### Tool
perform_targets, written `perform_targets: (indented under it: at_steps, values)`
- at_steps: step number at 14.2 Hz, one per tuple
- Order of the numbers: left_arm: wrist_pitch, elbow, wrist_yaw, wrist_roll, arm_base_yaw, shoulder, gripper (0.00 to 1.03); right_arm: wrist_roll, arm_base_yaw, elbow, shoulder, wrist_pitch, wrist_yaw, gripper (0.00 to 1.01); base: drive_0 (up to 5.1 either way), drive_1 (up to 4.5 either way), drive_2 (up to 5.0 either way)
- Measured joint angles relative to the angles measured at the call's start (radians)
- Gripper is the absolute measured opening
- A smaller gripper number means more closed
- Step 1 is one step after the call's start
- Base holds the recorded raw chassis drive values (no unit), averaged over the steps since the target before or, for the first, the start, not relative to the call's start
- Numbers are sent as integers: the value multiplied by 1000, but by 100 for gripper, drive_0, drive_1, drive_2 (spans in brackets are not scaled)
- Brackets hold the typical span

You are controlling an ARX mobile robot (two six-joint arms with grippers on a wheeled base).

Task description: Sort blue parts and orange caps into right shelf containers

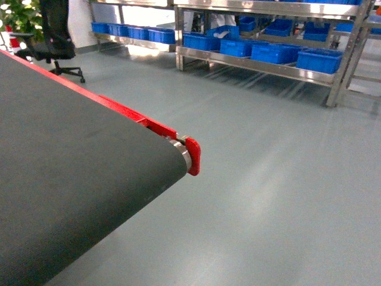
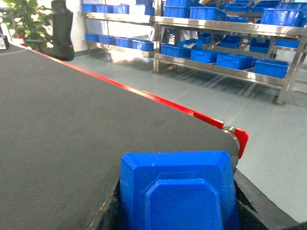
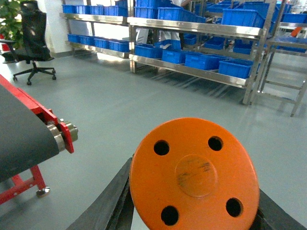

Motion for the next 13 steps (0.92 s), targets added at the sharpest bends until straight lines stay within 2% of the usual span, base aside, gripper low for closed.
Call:
perform_targets:
  at_steps: [13]
  values:
    - [0, 0, 0, 0, 0, 0, 44, 0, 0, 0, 0, 0, 0, 44, -160, -160, -160]
